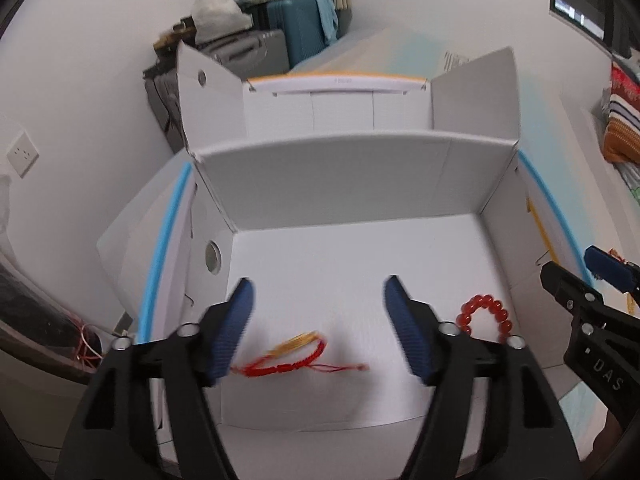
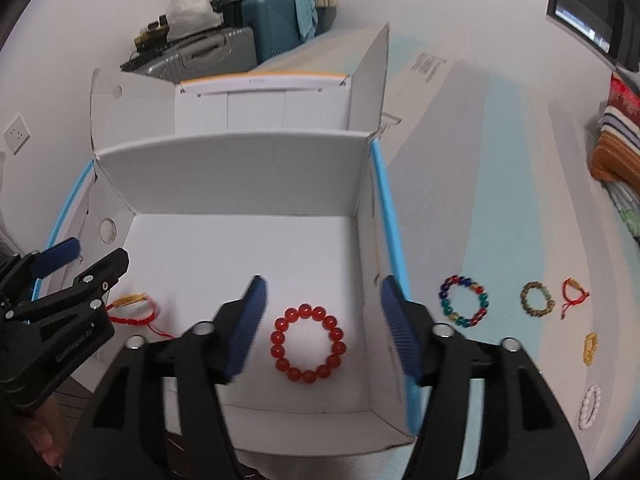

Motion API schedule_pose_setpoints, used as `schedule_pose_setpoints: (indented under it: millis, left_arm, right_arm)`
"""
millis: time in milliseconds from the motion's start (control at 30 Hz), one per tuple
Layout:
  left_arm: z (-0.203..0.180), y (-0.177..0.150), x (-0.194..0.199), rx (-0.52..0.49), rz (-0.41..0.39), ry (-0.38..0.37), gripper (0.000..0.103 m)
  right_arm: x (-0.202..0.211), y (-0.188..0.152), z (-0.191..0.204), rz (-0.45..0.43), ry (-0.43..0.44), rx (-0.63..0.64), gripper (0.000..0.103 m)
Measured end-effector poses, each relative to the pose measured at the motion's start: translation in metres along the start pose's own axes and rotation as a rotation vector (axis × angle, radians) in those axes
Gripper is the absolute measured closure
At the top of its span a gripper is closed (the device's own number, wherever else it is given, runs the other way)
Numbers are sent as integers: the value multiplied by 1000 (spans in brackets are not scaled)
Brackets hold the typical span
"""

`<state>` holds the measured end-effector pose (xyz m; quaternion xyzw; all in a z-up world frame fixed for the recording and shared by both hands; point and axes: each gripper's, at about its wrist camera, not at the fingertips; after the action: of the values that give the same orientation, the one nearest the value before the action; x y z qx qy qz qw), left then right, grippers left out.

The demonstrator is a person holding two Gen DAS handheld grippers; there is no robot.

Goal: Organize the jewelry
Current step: 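Open both tools to drop the bracelets into the box, then move both tools back over the remaining bracelets on the bed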

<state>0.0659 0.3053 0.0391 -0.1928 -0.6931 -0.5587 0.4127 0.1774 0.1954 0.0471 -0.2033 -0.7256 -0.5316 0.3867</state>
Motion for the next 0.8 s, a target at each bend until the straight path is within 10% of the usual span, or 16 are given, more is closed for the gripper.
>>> schedule_pose_setpoints:
  millis: [267, 800]
  left_arm:
    - [-24, 0, 36, -44, -100, -12, 8]
    - [-82, 1, 53, -100, -147, -119, 6]
  right_arm:
    - [31, -2, -26, -88, -35, -29, 20]
    - [68, -22, -107, -162, -121, -147, 8]
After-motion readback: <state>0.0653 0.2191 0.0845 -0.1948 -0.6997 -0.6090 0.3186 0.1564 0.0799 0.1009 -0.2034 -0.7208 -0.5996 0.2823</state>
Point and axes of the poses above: each gripper's, at about its wrist camera, not at the fingertips, and x roughly against the way its jaws point, z to its left, y to its top, and after that the axes turned 9 degrees about -y, right-handed
